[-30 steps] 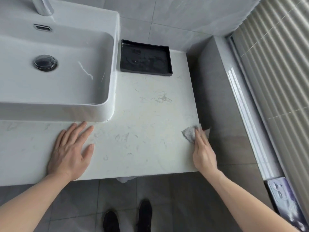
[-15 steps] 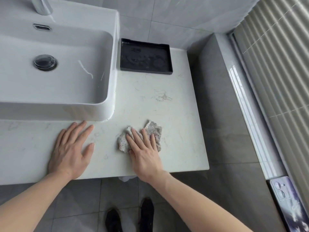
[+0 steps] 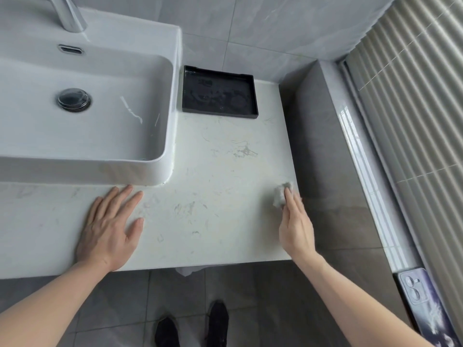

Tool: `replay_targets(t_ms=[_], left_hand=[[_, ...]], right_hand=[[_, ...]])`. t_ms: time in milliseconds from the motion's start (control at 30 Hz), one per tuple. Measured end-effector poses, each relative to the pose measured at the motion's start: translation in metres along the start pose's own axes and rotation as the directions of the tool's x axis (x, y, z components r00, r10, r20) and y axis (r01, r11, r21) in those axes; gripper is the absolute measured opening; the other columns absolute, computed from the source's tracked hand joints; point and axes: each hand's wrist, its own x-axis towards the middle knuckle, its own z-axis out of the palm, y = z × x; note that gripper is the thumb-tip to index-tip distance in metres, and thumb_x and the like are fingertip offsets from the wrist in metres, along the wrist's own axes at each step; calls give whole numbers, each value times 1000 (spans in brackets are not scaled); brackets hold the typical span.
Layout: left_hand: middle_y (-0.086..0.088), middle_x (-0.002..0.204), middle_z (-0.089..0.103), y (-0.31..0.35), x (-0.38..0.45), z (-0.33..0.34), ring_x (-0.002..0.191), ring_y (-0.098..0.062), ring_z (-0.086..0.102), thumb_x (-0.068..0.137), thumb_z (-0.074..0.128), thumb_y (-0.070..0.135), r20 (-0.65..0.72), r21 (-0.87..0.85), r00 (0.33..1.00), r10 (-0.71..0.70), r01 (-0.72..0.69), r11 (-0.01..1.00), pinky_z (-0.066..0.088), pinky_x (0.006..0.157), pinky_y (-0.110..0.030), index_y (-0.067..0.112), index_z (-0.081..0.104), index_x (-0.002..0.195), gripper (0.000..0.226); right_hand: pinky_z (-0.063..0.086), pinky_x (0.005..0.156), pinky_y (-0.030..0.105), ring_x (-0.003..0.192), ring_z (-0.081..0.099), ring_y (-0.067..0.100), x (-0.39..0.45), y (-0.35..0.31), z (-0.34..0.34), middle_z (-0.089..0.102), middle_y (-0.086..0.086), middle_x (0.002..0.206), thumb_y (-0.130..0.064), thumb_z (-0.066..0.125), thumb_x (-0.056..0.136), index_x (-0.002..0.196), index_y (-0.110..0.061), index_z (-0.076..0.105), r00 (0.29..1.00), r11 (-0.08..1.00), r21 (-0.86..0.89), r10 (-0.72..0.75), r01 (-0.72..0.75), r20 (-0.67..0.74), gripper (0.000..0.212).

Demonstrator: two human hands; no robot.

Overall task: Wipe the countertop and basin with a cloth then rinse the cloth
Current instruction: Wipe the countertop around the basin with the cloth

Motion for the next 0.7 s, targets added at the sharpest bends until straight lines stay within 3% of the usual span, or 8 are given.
replay_targets(t_ms=[67,133,200,267,333,533,700], left_hand=[[3,168,31,1,0,0,157,-22,20,95,35,47,-2,2,1000,-1,1,1000,14,128,-47,27,39,157,66],[4,168,30,0,1,0,157,-21,19,95,36,47,-2,4,1000,0,0,1000,14,128,-47,27,38,158,66],[4,168,30,-1,1,0,158,-21,19,95,37,47,-2,0,1000,1,-1,1000,14,128,-47,28,39,157,66],[5,168,29,-1,1,0,158,-21,19,95,39,47,-6,2,1000,3,-3,1000,15,128,-48,29,39,157,65],[4,168,30,-1,1,1,158,-21,20,95,40,46,-11,4,1000,11,-11,1000,15,128,-48,29,39,157,65],[5,168,30,-2,0,0,157,-21,20,94,40,46,-3,9,1000,2,-2,1000,14,128,-46,29,38,157,65],[5,168,29,-2,0,-1,158,-21,19,95,38,47,0,5,1000,3,-3,1000,14,128,-47,28,39,158,65]], right_hand=[[19,129,43,159,11,10,-7,-39,18,19,-14,171,-8,37,110,164,-25,26,982,983,34,-183,181,38,58],[5,131,42,161,1,18,-20,-82,45,11,-14,172,-4,42,105,166,-30,17,928,946,17,-322,325,187,70],[-5,129,49,160,-8,26,-36,-120,74,4,-16,173,-13,45,104,165,-36,9,843,891,-24,-419,452,338,75],[-13,125,58,160,-14,30,-48,-143,99,-1,-14,174,-33,35,110,165,-36,9,783,841,-75,-461,535,416,61],[-14,124,60,159,-16,31,-51,-151,111,-4,-10,174,-44,27,111,165,-38,10,790,838,-113,-447,535,420,57],[-8,130,44,160,-12,23,-19,-100,86,-7,-4,174,-48,31,109,164,-44,6,847,874,-142,-392,465,359,60],[0,130,46,161,-3,25,19,-19,33,3,-13,173,-41,38,108,164,-41,15,965,944,-265,-140,197,220,60]])
